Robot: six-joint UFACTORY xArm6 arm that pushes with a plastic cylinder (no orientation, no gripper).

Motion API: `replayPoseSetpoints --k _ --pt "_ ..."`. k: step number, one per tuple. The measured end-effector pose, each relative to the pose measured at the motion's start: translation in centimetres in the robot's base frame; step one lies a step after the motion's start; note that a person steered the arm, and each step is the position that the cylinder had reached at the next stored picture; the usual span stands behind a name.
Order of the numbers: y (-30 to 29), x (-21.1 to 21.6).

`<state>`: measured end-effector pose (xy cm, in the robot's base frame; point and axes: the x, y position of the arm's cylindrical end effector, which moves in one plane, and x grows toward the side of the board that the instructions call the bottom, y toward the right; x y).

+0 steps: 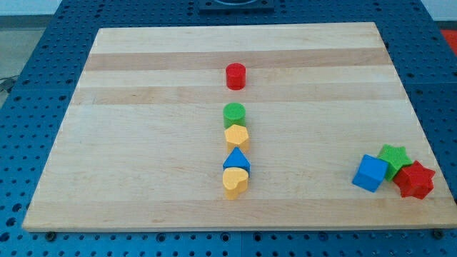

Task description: Push the cube to the left of the green star

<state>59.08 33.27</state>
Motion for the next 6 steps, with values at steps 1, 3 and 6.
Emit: replayPoseSetpoints --k 1,3,6 --pt "-1.9 2.2" --pt "-7.0 2.5" --pt "-14.8 -0.8"
